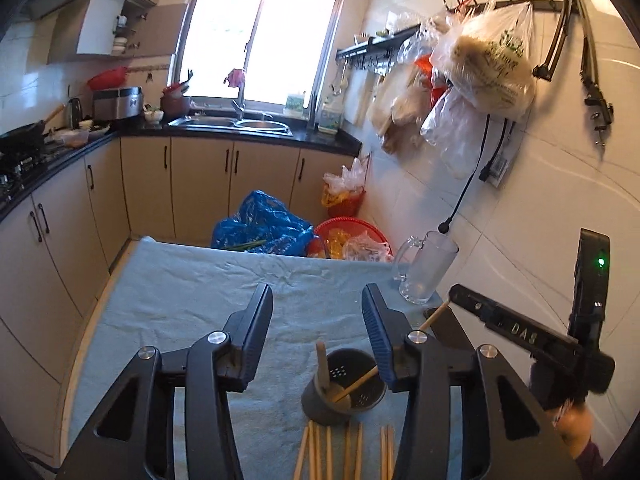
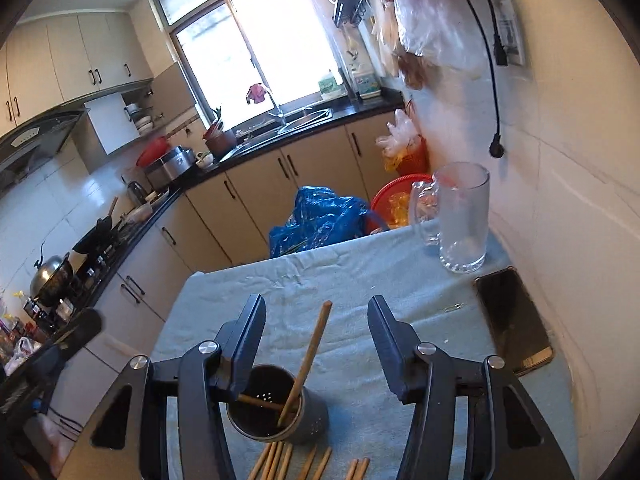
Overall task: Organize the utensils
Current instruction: 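Lift the chopsticks and drop them into the grey holder cup with both grippers, then grasp another chopstick with the left gripper while the right gripper grasps one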
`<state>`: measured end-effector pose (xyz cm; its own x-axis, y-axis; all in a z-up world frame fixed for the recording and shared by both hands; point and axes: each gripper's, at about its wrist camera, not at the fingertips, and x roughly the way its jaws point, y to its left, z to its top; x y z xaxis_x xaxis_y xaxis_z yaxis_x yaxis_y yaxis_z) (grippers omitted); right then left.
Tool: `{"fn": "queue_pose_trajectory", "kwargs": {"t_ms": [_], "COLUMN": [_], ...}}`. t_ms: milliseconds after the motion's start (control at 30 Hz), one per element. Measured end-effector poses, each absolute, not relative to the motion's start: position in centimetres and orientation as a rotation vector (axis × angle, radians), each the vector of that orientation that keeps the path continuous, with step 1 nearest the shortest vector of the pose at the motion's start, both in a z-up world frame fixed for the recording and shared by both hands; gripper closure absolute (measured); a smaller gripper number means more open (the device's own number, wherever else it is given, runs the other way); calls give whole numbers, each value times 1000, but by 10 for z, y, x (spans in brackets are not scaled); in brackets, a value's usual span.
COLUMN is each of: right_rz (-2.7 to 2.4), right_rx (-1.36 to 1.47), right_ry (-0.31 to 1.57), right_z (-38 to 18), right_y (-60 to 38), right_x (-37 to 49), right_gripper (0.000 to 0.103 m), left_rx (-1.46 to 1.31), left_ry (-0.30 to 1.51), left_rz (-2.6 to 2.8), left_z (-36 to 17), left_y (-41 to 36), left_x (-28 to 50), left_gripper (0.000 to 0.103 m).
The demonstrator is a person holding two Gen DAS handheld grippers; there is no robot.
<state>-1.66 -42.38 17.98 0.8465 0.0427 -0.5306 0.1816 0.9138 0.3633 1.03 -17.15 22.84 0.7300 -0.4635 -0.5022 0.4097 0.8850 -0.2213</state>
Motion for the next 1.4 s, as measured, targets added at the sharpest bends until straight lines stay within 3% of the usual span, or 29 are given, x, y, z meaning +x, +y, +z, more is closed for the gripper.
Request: {"fn": "queue_pose_trajectory", "kwargs": {"t_ms": [200, 367, 633, 700, 733, 867, 1233, 1300, 1333, 1400], "right_rz": [-87, -106, -60, -39, -23, 28, 17, 10, 1, -1], "right_rx": [393, 363, 369, 376, 381, 390, 269, 259, 257, 277], "right_ry": [550, 585, 845, 898, 926, 982, 1010, 1007, 1006, 1003], "right_z": [198, 196, 112, 87, 72, 35, 6, 7, 8, 9], "right_y": [-423, -425, -413, -406, -400, -380, -349, -349, -349, -351], "right_x": [-54, -93, -130, -133, -135, -139, -119, -118, -116, -114], "right_gripper": [45, 36, 33, 33, 34, 45, 66, 71, 74, 80], "left_rx": [-104, -79, 43, 86, 112, 156, 234, 260, 257, 220], "left_ry": [541, 518, 743, 799, 834, 951, 1033, 1026, 1030, 1049], "left_rz": [-453, -409, -461, -489, -509, -548, -559, -543, -530, -521], "left_z": [239, 231, 132, 105, 89, 47, 13, 12, 12, 13], "left_y": [-124, -91, -94, -106, -113, -127, -158, -164, -165, -163], "left_x": [-37, -76, -101, -104, -105, -101, -80, -77, -76, -72], "left_gripper": [52, 39, 39, 46, 56, 79, 79, 84, 97, 96]}}
